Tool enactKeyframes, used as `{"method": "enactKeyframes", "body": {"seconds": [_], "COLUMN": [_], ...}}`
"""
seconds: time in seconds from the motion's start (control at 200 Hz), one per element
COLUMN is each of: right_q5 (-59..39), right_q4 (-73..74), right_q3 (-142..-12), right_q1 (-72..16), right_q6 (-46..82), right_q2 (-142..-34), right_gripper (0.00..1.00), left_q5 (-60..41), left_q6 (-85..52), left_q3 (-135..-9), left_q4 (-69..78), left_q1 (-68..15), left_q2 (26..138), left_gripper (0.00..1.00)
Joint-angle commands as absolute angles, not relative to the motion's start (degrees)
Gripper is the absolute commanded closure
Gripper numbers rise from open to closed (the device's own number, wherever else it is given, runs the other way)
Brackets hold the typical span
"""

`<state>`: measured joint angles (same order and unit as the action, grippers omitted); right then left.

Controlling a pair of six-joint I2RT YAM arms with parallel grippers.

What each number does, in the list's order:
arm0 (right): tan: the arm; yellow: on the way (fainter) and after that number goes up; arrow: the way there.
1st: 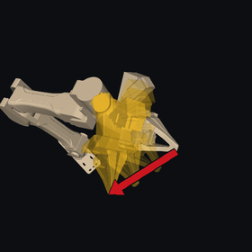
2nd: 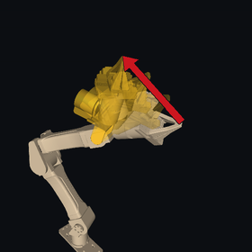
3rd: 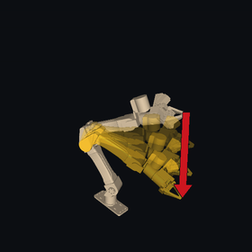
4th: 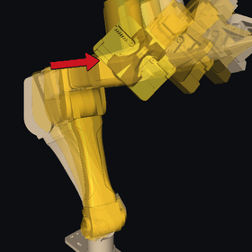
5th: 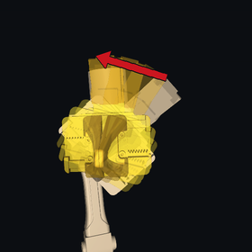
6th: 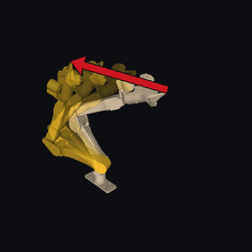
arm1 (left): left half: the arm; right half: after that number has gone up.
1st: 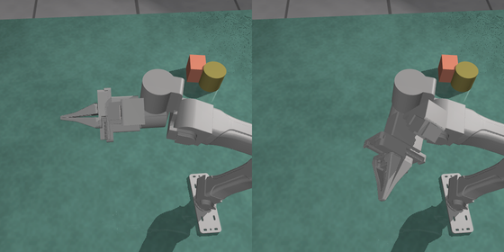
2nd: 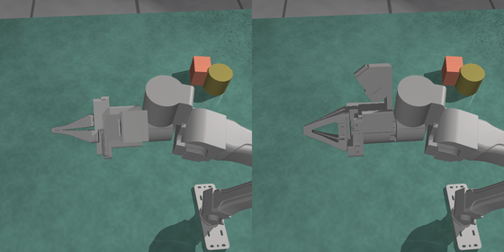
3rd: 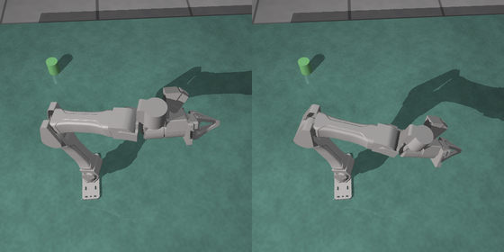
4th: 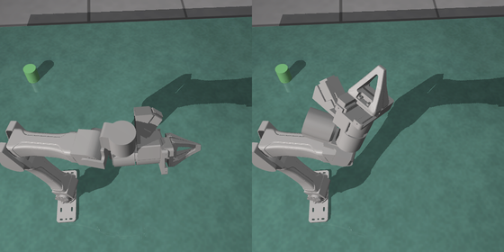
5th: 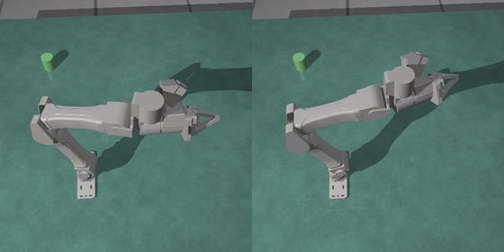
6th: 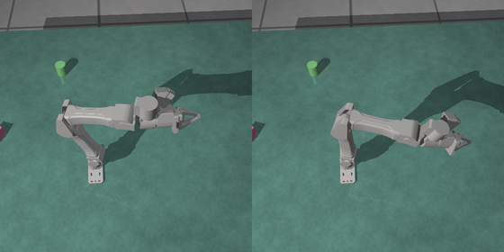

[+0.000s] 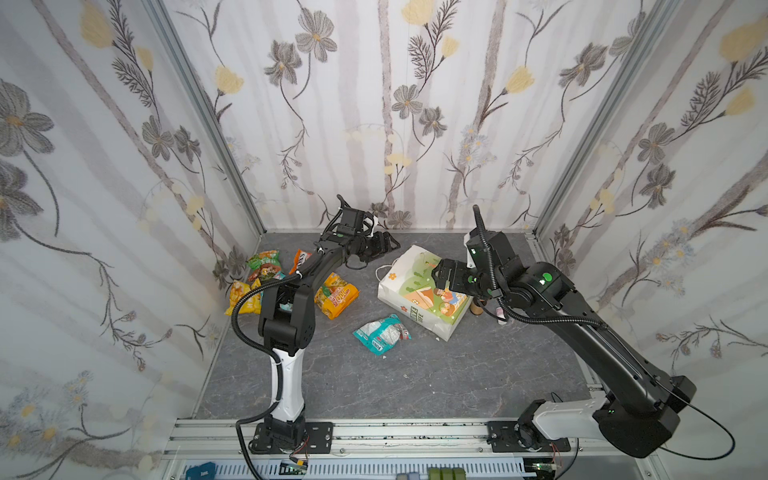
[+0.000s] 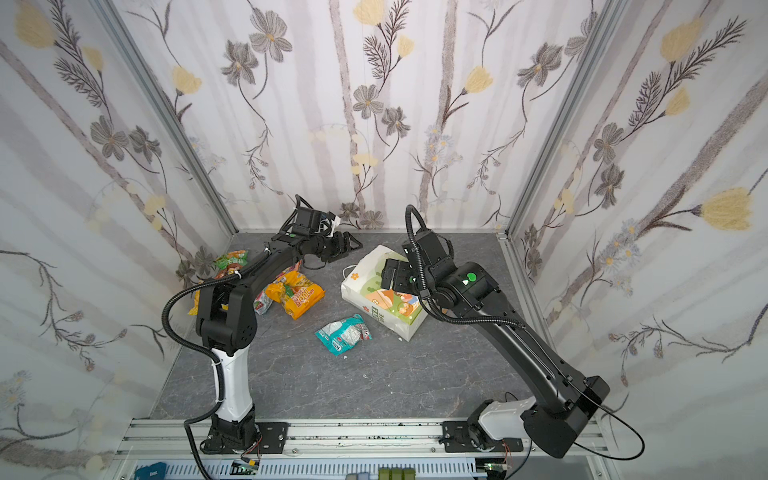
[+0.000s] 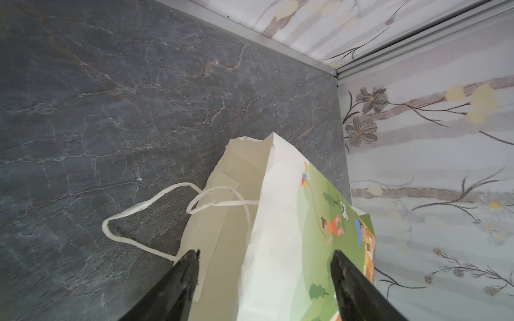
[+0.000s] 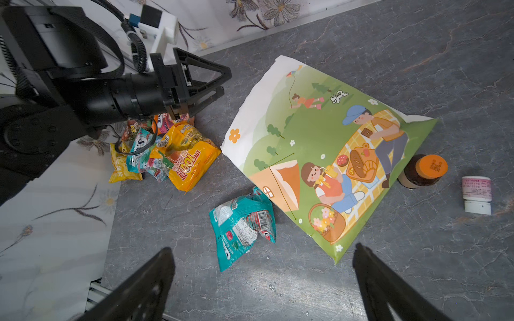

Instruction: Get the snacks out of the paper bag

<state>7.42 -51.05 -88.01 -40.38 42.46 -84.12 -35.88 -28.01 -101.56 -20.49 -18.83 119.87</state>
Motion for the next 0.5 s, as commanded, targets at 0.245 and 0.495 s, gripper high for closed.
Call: {"method": "enactKeyframes", "body": {"seconds": [0.245, 0.495], "right_q5": [9.29, 8.43], "right_q4": [-44.38, -44.99], "right_q3": [-83.5, -85.24], "right_q1": [-40.21, -40.11], "right_q6": [46.08, 44.75], "right_q2": [-79.76, -81.67], "right_gripper": [0.01, 0.01], "left_q5": [-52.96, -57.38], "left_q6": [-30.41, -35.09], "left_q3": [-98.18, -97.03], "left_q4": [-13.22, -9.98], "left_q1": [-19.78, -19.79], "left_q2": [124.33, 124.25], "left_gripper": [0.35, 0.64]}}
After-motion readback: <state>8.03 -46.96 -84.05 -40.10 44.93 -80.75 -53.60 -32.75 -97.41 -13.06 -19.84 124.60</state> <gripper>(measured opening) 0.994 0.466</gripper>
